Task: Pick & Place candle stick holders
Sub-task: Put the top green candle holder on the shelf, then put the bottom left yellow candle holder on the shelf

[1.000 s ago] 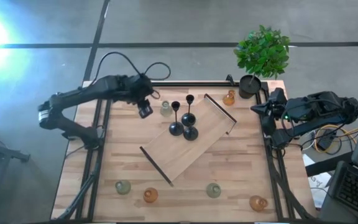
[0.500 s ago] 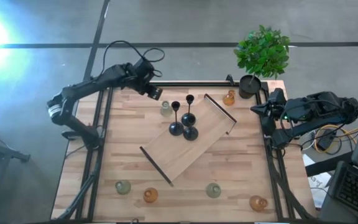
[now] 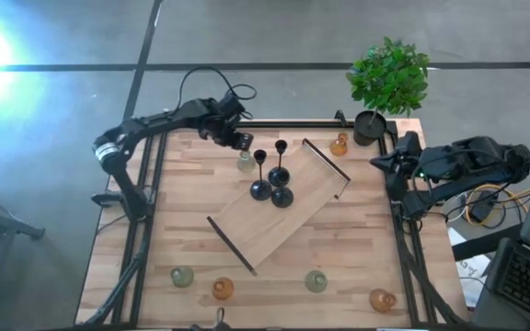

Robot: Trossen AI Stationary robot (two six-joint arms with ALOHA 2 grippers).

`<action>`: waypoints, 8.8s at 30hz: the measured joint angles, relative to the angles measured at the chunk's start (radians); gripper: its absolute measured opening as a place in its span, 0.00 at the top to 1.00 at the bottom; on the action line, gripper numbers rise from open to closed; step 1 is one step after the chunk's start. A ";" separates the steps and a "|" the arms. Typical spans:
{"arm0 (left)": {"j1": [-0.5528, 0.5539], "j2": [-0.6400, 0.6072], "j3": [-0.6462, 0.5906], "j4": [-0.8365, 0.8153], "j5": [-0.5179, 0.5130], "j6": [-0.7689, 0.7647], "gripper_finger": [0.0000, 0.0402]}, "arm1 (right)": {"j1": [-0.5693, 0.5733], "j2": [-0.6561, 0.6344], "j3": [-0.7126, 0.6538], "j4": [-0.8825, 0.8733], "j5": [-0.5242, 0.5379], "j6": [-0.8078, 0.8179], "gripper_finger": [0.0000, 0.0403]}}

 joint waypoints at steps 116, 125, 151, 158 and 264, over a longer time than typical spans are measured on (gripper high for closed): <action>-0.509 -0.285 0.202 -0.451 0.225 0.202 0.93 | 0.000 -0.001 -0.050 0.046 0.002 -0.061 0.98; -0.523 -0.282 0.196 -0.454 0.197 0.224 0.93 | 0.000 -0.001 -0.050 0.045 0.002 -0.065 0.98; -0.528 -0.260 0.194 -0.487 0.202 0.214 0.93 | -0.001 -0.001 -0.050 0.045 0.029 -0.069 0.98; -0.532 -0.261 0.192 -0.490 0.198 0.213 0.93 | -0.001 -0.001 -0.050 0.045 0.029 -0.069 0.98; -0.956 -0.397 0.518 -0.718 -0.333 -0.419 0.74 | -0.001 -0.021 -0.049 0.048 0.028 -0.065 0.98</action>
